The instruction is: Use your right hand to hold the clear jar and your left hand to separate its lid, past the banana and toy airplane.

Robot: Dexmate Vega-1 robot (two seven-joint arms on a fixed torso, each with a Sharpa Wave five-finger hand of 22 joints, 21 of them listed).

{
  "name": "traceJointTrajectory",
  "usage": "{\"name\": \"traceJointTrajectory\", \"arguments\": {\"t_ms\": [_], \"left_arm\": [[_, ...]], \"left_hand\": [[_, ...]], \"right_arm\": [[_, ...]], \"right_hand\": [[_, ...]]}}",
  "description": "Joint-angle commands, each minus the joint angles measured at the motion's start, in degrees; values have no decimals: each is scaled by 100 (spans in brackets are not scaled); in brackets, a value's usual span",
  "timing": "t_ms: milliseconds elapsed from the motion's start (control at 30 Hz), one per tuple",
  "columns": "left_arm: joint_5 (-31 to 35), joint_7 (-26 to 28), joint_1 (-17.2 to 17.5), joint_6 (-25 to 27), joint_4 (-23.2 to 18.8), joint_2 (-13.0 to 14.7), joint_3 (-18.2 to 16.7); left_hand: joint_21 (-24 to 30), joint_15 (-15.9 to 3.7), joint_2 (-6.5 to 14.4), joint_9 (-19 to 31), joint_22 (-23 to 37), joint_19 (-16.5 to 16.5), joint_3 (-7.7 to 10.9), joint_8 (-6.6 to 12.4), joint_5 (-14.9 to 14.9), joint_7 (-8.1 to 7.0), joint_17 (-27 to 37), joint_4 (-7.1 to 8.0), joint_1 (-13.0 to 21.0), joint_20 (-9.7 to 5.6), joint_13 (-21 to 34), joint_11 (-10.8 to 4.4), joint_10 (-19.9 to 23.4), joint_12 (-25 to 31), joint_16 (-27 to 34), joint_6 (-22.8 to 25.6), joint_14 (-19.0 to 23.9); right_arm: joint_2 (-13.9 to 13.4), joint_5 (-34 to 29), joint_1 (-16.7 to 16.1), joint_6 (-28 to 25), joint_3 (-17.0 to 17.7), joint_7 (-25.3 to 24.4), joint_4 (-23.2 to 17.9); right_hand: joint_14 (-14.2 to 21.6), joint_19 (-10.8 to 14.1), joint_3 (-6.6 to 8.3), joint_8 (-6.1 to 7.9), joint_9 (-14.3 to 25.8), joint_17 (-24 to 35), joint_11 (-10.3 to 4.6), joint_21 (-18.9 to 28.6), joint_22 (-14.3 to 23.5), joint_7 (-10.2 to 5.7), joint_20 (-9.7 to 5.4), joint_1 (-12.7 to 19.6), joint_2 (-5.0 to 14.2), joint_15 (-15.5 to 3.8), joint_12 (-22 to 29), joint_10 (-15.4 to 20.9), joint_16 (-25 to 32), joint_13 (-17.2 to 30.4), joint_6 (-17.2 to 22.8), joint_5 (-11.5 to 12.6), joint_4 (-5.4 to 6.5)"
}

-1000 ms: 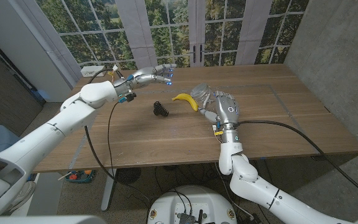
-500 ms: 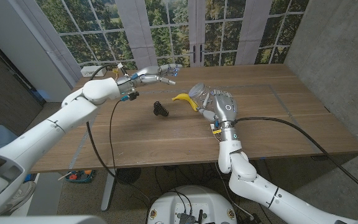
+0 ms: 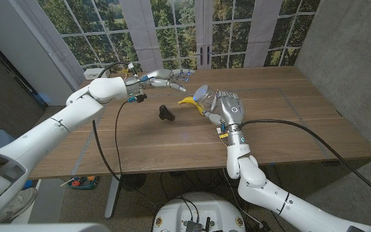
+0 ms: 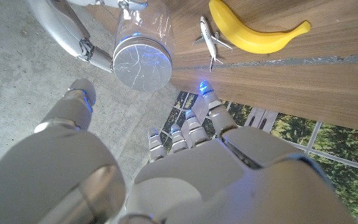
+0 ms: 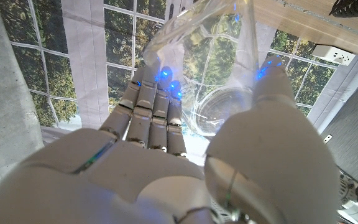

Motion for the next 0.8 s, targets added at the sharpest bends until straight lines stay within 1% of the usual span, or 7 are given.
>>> {"name": "traceJointTrajectory", "arguments": {"t_ms": [33,333,533,700,800], "left_arm": [[315,-121,-166,-87,27,-113,156],[521,-24,-161,-197,38,-199,228],[568,-23,-165,-234,53,-242,266],[620,-20,-173,-210,49,-258,294],[669,-5,-176,-199,32,-259,306]], "left_hand": [[-22,-70,9,-3,9,17,-54,-12,89,-8,0,-6,125,-24,-4,-7,77,40,25,-6,23],[1,-99,20,1,9,107,-117,1,169,-11,-2,-8,263,-102,-7,70,58,42,32,38,42],[25,-140,34,5,9,213,-172,4,234,-13,-4,-4,388,-101,-8,73,76,57,57,62,122],[44,-148,89,11,9,325,-206,8,284,-15,-5,1,545,-165,-9,72,79,63,70,88,202],[51,-224,137,16,8,388,-214,10,299,-16,-5,-2,673,-201,-8,43,104,74,74,94,247]], "right_arm": [[-70,-222,25,90,-26,52,-83],[-56,-268,39,176,1,81,-58],[-57,-270,35,251,23,77,-57],[-64,-263,22,324,45,42,-62],[-82,-273,8,377,47,23,-74]], "right_hand": [[694,-6,1550,245,15,26,-1867,61,17,-1347,2,472,553,-1580,563,1931,-26,1118,2546,39,38],[704,-17,1576,250,30,71,-1876,81,14,-1349,8,448,534,-1577,556,1941,-39,1135,2544,41,42],[710,-23,1599,249,30,98,-1882,95,11,-1356,9,434,529,-1578,548,1968,-52,1125,2545,45,44],[714,-28,1618,247,25,122,-1875,107,9,-1352,10,427,521,-1584,546,1958,-61,1147,2551,49,41],[718,-32,1634,248,30,136,-1879,115,8,-1355,9,417,523,-1580,538,1964,-71,1142,2550,52,45]]}}
